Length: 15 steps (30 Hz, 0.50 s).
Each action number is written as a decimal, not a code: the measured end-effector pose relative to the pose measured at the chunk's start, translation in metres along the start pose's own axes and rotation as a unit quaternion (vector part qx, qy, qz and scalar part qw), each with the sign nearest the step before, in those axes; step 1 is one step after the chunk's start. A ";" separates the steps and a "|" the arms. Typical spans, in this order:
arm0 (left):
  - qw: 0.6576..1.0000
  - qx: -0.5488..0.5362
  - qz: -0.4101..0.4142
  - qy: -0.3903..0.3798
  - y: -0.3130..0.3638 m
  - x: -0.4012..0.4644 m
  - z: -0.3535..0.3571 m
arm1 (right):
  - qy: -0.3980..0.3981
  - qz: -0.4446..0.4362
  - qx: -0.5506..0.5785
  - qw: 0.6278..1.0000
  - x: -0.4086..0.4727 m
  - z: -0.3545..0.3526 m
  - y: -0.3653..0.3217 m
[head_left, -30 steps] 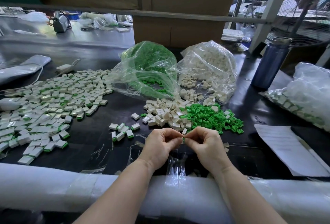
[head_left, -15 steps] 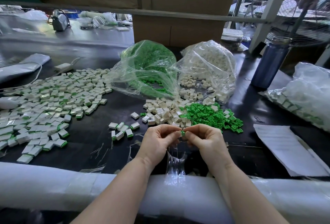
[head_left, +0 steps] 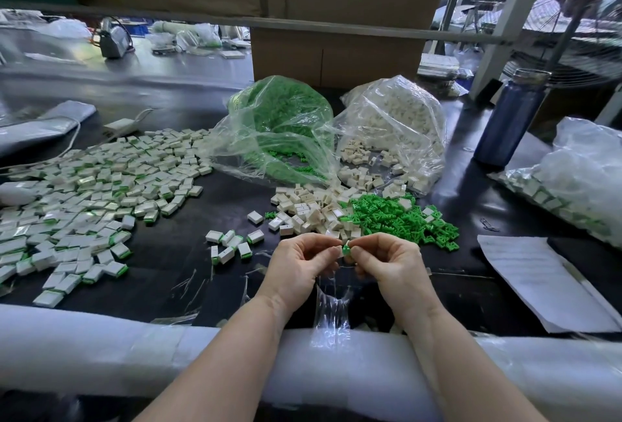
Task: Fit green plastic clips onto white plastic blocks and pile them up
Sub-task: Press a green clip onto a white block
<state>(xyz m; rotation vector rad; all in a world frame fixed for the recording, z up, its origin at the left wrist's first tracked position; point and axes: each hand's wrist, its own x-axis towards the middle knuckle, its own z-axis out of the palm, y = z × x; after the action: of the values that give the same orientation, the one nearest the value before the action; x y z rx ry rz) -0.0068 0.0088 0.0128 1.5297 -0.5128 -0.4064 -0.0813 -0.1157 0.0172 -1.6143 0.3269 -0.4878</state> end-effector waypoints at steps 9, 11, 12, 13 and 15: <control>0.999 -0.040 0.000 -0.010 0.000 0.001 0.001 | -0.015 0.038 0.050 0.998 0.003 -0.002 0.005; 0.999 -0.045 -0.001 -0.012 0.000 0.001 0.000 | -0.018 0.039 0.053 0.998 0.003 -0.002 0.005; 0.999 -0.044 -0.001 -0.012 -0.001 0.001 0.000 | -0.018 0.038 0.056 0.998 0.003 -0.002 0.005; 0.999 -0.038 0.001 -0.011 -0.001 0.001 0.000 | -0.017 0.036 0.058 0.998 0.003 -0.002 0.005; 1.000 -0.011 0.006 -0.007 -0.002 0.001 0.000 | -0.011 0.030 0.051 0.998 0.002 -0.002 0.005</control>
<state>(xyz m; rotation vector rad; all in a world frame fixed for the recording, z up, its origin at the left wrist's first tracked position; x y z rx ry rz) -0.0057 0.0086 0.0103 1.5028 -0.5266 -0.4138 -0.0799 -0.1195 0.0130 -1.5053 0.3267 -0.4343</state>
